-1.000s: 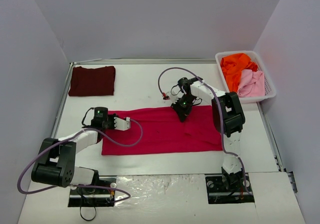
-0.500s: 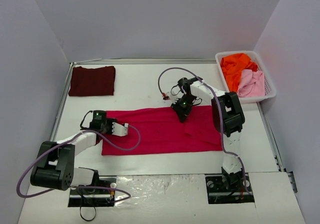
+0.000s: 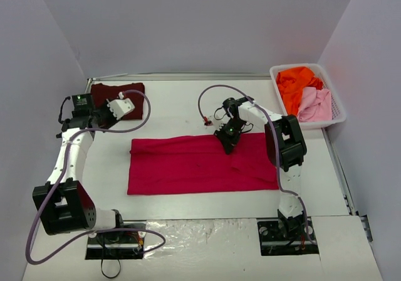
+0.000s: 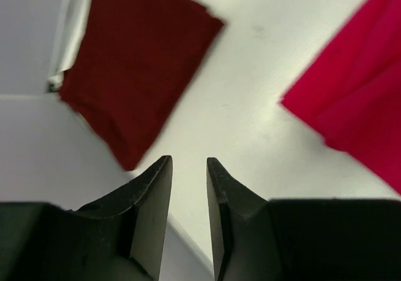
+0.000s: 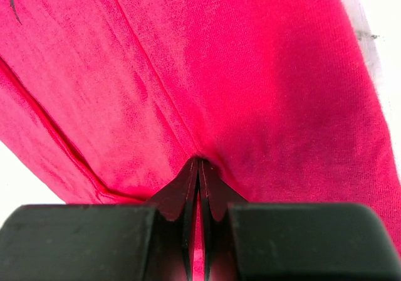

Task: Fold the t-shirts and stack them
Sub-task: Fold the other side of the tshirt into a rectangle, then rotate the tshirt 90 degrees

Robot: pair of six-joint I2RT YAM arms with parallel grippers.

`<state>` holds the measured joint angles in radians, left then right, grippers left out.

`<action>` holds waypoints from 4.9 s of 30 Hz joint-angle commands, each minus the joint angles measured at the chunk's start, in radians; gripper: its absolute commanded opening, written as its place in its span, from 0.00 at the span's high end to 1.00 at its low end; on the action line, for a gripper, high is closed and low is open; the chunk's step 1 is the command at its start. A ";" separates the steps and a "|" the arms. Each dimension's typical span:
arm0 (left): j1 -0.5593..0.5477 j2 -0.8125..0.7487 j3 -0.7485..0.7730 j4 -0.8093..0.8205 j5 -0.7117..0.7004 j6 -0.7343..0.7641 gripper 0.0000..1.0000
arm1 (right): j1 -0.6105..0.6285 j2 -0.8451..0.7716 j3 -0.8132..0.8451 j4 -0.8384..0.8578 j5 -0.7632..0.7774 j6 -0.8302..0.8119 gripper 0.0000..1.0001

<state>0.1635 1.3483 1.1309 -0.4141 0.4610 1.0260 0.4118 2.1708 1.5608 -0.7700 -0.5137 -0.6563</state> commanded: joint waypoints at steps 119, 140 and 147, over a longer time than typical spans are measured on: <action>-0.042 0.298 0.104 -0.400 0.281 -0.185 0.93 | -0.008 -0.198 0.127 0.020 0.254 0.103 0.75; -0.099 0.330 0.069 -0.011 0.303 -0.661 0.98 | -0.231 -0.235 0.056 0.138 0.320 0.115 1.00; -0.119 0.356 0.064 -0.031 0.217 -0.652 0.98 | -0.238 -0.085 0.180 0.143 0.356 0.130 1.00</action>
<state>0.0517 1.7000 1.1637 -0.4492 0.7246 0.3965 0.1822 2.0598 1.6855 -0.6121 -0.1944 -0.5426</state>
